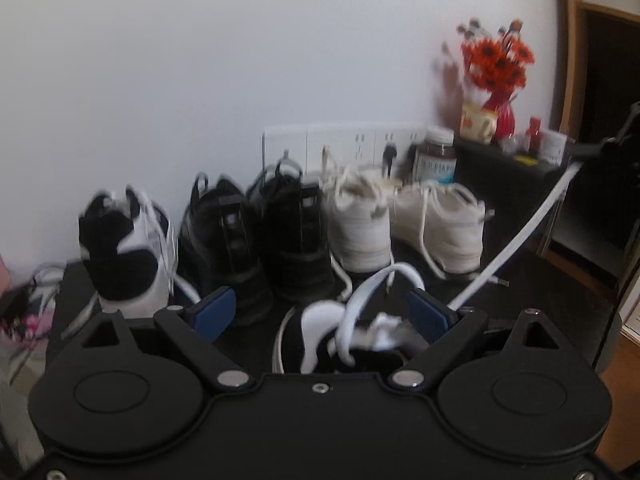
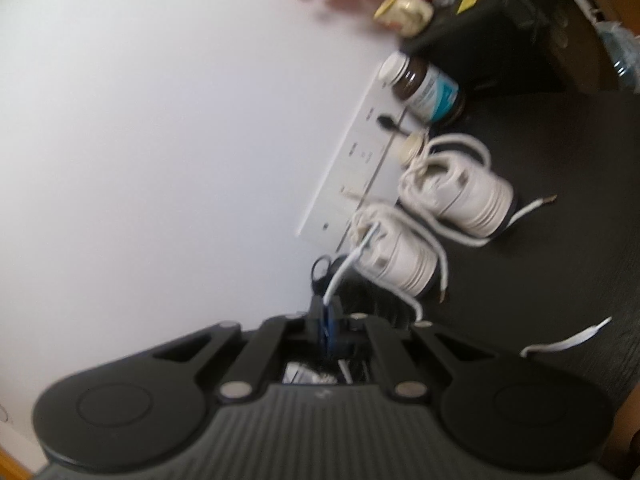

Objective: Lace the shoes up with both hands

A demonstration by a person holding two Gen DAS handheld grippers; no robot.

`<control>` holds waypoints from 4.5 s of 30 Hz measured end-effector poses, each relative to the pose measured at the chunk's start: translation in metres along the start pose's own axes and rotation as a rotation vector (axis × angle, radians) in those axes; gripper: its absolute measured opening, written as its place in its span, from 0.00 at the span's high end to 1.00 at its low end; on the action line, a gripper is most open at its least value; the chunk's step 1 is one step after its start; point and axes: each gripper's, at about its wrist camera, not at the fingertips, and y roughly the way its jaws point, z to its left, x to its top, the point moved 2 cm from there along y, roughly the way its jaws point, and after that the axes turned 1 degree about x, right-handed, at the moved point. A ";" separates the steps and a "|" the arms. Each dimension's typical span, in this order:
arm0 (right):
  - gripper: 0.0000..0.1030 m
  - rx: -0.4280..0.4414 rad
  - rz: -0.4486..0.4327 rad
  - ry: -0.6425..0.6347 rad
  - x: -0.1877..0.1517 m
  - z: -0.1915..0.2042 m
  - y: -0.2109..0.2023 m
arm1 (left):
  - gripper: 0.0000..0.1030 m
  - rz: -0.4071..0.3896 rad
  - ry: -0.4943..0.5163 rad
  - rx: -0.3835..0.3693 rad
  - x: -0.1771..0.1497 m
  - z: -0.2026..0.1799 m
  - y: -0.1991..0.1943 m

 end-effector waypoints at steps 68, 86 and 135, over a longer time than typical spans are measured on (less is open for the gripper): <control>0.32 -0.625 0.290 -0.114 -0.039 -0.097 0.002 | 0.17 0.214 -0.309 0.240 0.043 0.092 0.025; 0.09 -0.230 0.473 -0.396 -0.055 -0.010 0.160 | 0.10 0.287 -0.118 0.208 0.021 0.029 -0.033; 0.01 -0.422 0.454 -0.358 -0.038 -0.040 0.143 | 0.05 0.429 -0.037 0.385 0.036 0.054 -0.001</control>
